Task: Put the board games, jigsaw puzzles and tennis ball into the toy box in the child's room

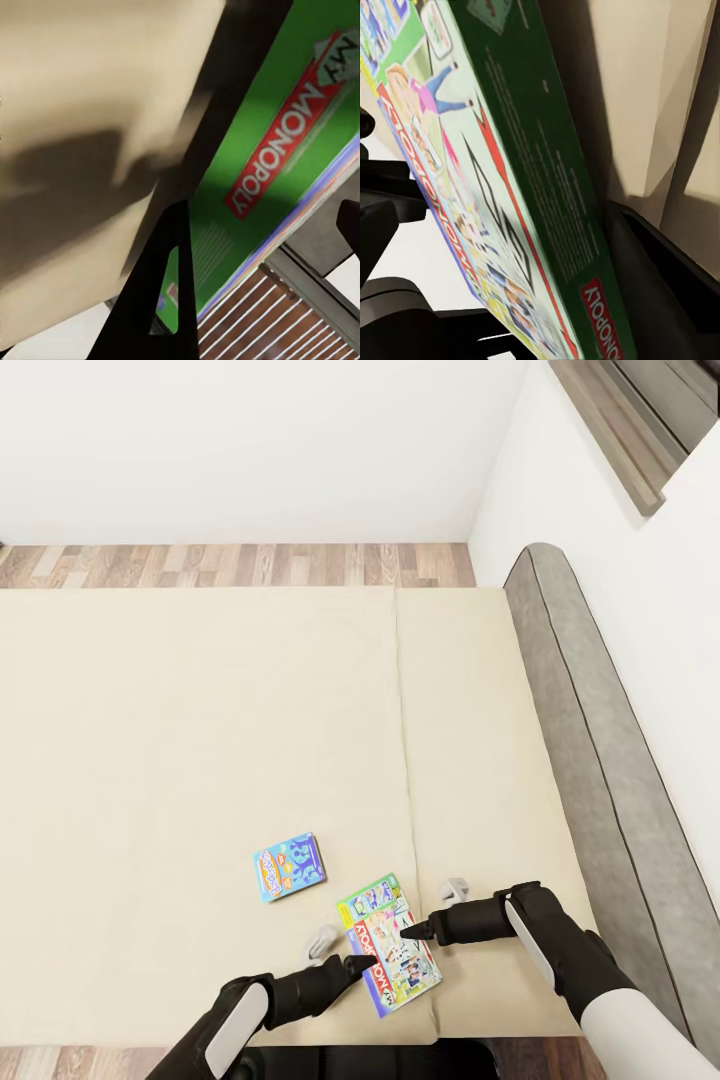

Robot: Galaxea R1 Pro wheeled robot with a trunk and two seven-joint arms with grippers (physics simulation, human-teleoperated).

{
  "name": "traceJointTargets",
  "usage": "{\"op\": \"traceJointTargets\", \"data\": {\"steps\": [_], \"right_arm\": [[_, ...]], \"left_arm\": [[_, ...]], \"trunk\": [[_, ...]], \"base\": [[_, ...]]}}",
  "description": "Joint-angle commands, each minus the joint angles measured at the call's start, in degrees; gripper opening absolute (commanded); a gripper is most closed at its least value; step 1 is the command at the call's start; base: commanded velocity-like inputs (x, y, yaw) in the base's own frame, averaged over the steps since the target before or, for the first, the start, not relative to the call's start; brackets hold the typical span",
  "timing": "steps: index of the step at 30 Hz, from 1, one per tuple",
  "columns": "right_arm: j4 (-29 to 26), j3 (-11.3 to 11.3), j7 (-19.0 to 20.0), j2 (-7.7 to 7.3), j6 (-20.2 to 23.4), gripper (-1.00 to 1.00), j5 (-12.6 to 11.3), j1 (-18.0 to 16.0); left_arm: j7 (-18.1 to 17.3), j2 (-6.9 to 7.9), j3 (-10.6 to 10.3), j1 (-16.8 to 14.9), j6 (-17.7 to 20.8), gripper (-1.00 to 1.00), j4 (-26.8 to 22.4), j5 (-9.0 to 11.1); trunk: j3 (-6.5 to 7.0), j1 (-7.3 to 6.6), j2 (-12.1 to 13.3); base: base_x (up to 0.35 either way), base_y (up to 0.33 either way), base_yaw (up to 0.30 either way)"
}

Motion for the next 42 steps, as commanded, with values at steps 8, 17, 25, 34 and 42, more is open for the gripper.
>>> {"op": "traceJointTargets", "data": {"steps": [8, 17, 25, 34, 42], "right_arm": [[-0.1, 0.7, -0.2, 0.08, 0.5, 1.00, -0.9, 0.1], [-0.1, 0.7, -0.3, 0.18, 0.4, 1.00, -0.8, 0.2], [-0.1, 0.7, -0.3, 0.21, 0.4, 1.00, -0.8, 0.2], [-0.1, 0.7, -0.3, 0.22, 0.5, 1.00, -0.8, 0.2], [-0.1, 0.1, -0.4, 0.13, 0.5, 1.00, -0.8, 0.2]], "left_arm": [[0.0, -2.14, 0.1, -3.3, 0.0, 1.00, -0.1, 1.7], [0.0, -2.90, -0.1, -3.7, 0.0, 1.00, -0.1, 1.6], [0.0, -3.55, -0.3, -3.9, 0.0, 1.00, -0.1, 1.7], [0.0, -3.81, -0.4, -3.9, 0.0, 1.00, -0.1, 1.7], [0.0, -3.80, -0.5, -4.2, 0.0, 1.00, -0.1, 1.6]], "trunk": [[-0.03, 0.08, 0.0], [-0.03, 0.08, 0.0], [-0.03, 0.08, 0.0], [-0.03, 0.08, 0.0], [-0.03, 0.08, 0.0]], "base": [[0.000, 0.000, 0.000], [0.000, 0.000, 0.000], [0.000, 0.000, 0.000], [0.000, 0.000, 0.000], [0.000, 0.000, 0.000]]}}
